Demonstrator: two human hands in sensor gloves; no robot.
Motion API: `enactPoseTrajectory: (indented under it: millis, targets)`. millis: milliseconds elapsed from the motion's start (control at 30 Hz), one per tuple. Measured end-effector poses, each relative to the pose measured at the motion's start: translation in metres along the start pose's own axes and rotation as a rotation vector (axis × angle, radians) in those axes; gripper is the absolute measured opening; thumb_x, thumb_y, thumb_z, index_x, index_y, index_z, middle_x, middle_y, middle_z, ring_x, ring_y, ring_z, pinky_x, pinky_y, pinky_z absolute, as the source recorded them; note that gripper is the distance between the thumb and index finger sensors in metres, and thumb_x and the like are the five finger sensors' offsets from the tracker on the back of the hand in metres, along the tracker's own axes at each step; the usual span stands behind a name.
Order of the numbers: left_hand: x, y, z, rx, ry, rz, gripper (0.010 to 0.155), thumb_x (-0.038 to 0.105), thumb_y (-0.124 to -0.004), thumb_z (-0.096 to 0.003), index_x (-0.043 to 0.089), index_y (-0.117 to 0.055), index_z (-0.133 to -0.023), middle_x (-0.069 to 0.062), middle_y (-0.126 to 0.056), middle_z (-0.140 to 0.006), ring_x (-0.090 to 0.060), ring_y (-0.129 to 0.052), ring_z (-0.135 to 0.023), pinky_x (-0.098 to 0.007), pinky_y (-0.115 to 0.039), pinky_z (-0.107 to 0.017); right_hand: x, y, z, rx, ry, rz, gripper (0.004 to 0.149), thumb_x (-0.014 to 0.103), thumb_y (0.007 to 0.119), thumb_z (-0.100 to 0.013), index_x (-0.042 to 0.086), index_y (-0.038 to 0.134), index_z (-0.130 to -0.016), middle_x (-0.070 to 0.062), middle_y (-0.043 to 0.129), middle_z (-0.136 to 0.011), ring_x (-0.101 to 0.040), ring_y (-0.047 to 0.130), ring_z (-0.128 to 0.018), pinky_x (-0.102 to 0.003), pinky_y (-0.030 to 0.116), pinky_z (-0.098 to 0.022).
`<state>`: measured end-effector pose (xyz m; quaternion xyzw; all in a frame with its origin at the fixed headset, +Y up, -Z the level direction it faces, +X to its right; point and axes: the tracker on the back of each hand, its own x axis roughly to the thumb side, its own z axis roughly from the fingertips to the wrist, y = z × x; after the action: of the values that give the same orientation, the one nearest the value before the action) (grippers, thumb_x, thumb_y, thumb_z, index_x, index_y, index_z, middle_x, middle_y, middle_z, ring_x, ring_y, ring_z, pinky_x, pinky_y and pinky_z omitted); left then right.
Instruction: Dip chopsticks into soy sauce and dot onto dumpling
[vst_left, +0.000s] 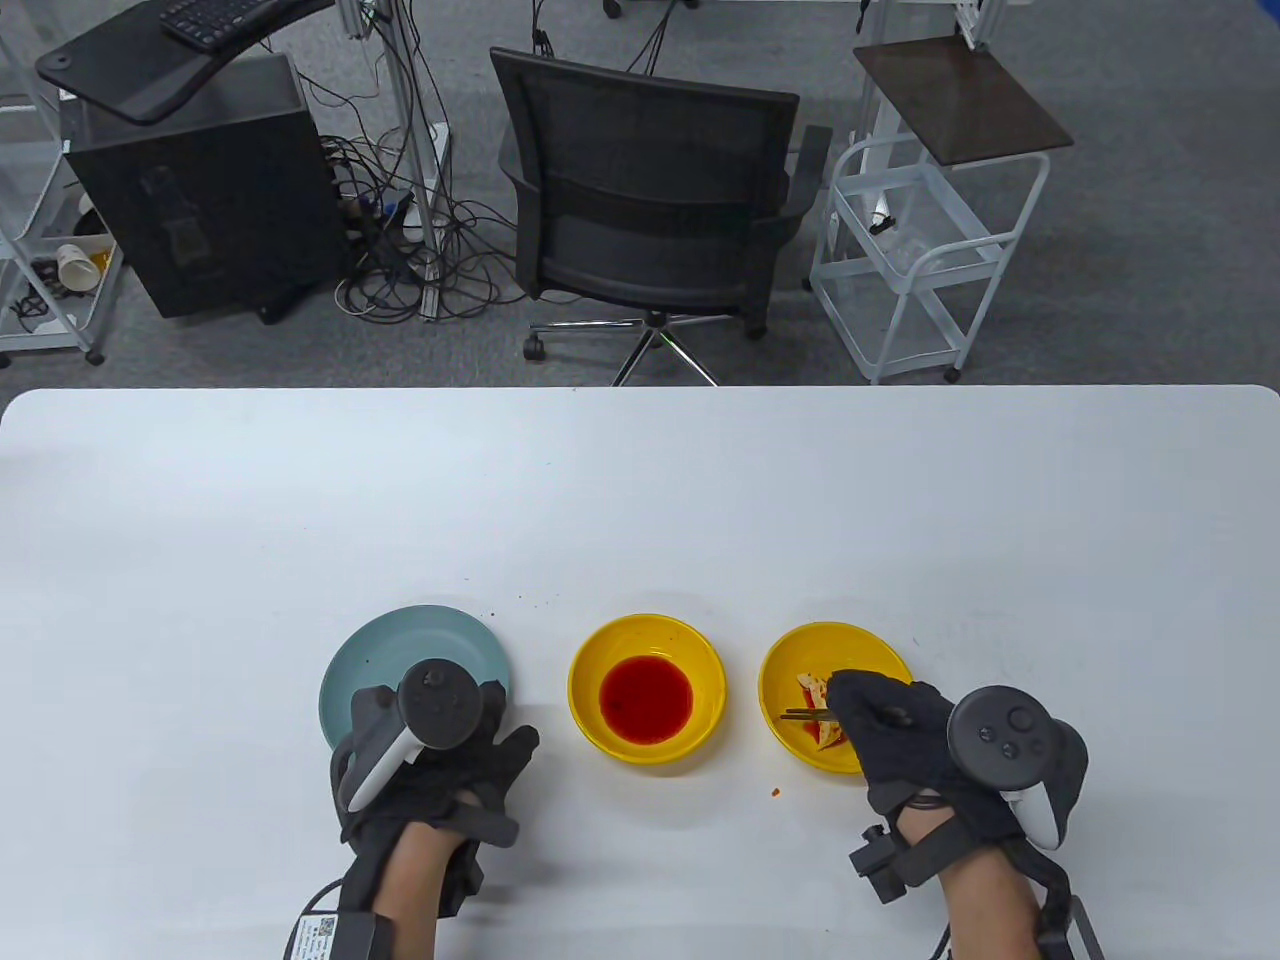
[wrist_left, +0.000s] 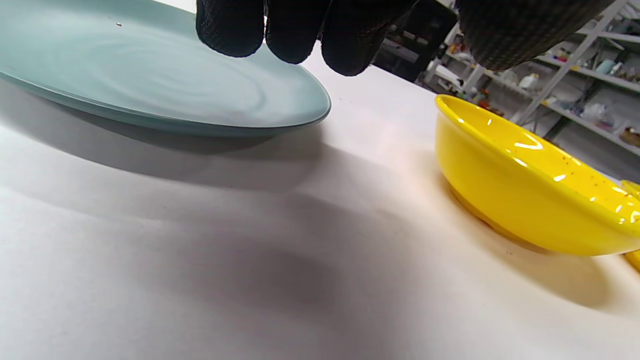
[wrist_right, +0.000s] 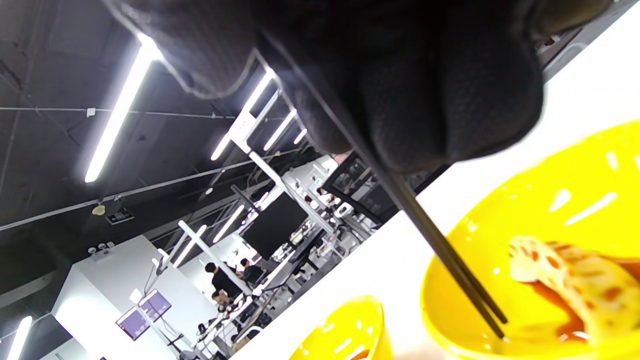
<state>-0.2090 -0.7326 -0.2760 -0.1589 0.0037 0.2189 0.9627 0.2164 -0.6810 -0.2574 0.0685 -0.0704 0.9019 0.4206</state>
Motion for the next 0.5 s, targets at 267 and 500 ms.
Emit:
enactPoseTrajectory:
  millis: [267,500]
  targets:
    - [0.001,0.000,0.000,0.002,0.005,-0.013,0.077,0.064,-0.070,-0.0479,0.019,-0.060,-0.110,-0.009,-0.053,-0.117,-0.047,-0.060,-0.104,-0.074,-0.037,-0.072,0.001,-0.010,0.003,-0.073,-0.027,-0.059,0.056,0.048,0.074,-0.044,0.006,0.089,-0.077,-0.022,0.100,-0.067,-0.046,0.099,-0.051,-0.075,0.057,-0.064]
    - [0.001,0.000,0.000,0.007,0.014,-0.037,0.077,0.064,-0.070,-0.0479,0.019,-0.060,-0.110,-0.009,-0.053,-0.117,-0.047,-0.060,-0.104,-0.073,-0.037,-0.072,0.010,-0.012,0.007,-0.119,-0.099,-0.074,0.056,0.048,0.074,-0.044,0.007,0.089,-0.077,-0.021,0.101,-0.067,-0.045,0.099,-0.051,-0.075,0.058,-0.064]
